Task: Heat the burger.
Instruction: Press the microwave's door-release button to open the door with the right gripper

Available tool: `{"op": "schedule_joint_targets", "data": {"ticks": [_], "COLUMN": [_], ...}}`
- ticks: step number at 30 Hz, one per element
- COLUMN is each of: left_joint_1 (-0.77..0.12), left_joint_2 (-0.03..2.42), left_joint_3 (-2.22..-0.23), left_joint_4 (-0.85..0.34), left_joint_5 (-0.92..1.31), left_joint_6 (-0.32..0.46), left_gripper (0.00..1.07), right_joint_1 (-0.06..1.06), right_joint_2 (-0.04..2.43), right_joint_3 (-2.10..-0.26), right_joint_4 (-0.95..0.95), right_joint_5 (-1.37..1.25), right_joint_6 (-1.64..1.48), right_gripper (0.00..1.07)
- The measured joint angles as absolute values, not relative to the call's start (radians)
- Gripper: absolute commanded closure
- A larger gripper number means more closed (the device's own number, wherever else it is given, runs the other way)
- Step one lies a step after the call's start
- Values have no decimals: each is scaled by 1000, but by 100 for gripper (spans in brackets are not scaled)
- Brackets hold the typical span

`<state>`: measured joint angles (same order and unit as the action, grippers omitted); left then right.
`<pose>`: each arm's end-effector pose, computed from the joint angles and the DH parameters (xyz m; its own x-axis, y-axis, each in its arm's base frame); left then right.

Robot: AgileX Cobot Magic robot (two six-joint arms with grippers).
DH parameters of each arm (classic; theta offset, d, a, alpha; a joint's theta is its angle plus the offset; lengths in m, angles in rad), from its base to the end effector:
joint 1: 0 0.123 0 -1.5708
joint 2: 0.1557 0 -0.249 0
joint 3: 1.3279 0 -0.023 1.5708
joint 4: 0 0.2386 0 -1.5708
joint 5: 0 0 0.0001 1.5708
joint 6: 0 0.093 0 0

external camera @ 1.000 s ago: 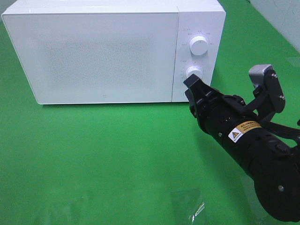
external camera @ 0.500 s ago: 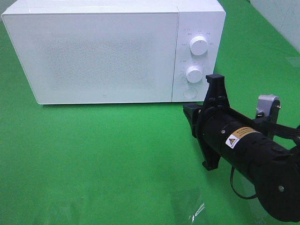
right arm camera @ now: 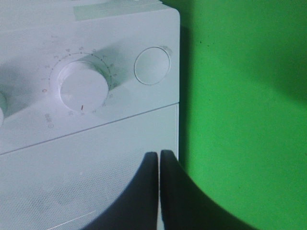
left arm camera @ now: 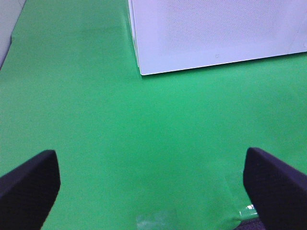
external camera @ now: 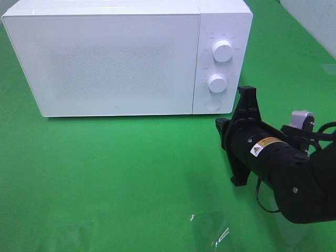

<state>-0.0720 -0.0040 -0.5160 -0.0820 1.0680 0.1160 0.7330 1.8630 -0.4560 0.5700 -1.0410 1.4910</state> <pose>0.0193 -0.0081 0.2744 -0.4306 0.1074 -0.8961 0.1693 0.9849 0.0367 0.2270 0.1461 0.0932 -0.2005 0.9779 0.0585 0.3145 0.0077 0.9492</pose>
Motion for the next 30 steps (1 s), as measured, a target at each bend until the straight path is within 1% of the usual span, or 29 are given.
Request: {"op": "schedule_joint_targets", "data": {"ticks": [19, 30], "left_joint_1": [-72, -72], "left_joint_2": [-4, -4], "left_joint_3": [-516, -516], "left_joint_4": [-82, -82], "left_joint_5": [1068, 1068], "left_joint_6": [116, 116], "left_gripper": [10, 10], "right_joint_1": [602, 578], "right_joint_2": [2004, 2092], "right_joint_3": [-664, -777], "right_joint_4": [559, 558], "right_joint_5": [-938, -915], "right_joint_6": [1491, 1488], "right_gripper": [107, 107]}}
